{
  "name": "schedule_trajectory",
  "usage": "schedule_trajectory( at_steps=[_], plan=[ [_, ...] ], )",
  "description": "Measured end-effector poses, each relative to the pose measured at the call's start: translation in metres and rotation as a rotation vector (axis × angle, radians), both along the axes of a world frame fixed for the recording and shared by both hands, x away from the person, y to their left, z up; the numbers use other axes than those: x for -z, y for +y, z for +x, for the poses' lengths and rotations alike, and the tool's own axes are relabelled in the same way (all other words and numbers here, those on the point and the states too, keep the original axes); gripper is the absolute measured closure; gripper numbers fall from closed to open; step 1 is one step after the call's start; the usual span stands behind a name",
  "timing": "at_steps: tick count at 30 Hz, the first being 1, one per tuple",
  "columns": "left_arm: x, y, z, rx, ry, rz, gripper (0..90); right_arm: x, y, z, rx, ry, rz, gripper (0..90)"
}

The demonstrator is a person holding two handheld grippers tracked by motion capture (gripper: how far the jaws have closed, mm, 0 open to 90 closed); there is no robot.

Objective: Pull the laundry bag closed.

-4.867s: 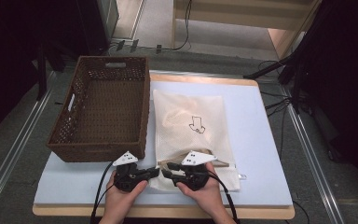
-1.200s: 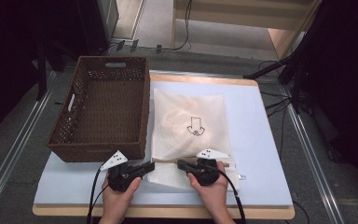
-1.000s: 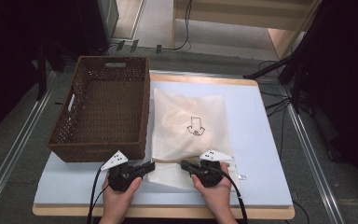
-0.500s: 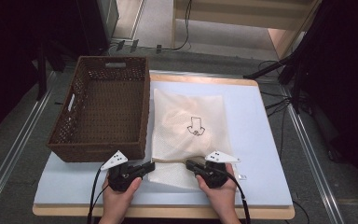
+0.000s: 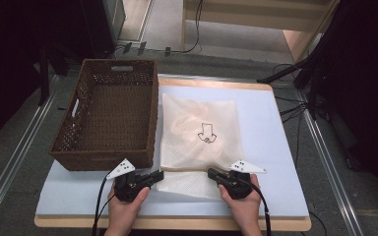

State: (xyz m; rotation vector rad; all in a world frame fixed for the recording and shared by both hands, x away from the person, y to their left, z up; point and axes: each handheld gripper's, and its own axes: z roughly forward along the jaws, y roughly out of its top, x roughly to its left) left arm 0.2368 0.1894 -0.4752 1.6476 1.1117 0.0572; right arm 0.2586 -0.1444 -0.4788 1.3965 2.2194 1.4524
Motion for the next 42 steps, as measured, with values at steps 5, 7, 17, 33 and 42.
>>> schedule_trajectory(
  at_steps=[5, 7, 17, 33, 42],
  plan=[
    [0.0, 0.0, 0.0, -0.002, 0.0, 0.002, 86.1, -0.002, -0.008, 0.0, 0.021, 0.005, -0.007, 87.9],
    [0.0, 0.0, 0.0, -0.003, -0.002, 0.003, 86.1, -0.002, -0.011, 0.0, 0.023, 0.003, -0.013, 87.9],
    [0.0, -0.002, -0.001, -0.005, -0.008, 0.007, 86.0, -0.005, -0.026, -0.002, 0.051, 0.003, -0.013, 87.9],
    [0.0, -0.002, -0.001, -0.001, -0.011, 0.01, 86.0, 0.0, -0.055, -0.009, 0.072, -0.013, 0.016, 87.8],
    [0.001, -0.002, -0.001, -0.002, -0.005, 0.005, 86.1, 0.001, -0.077, -0.01, 0.137, -0.006, -0.027, 87.9]
  ],
)
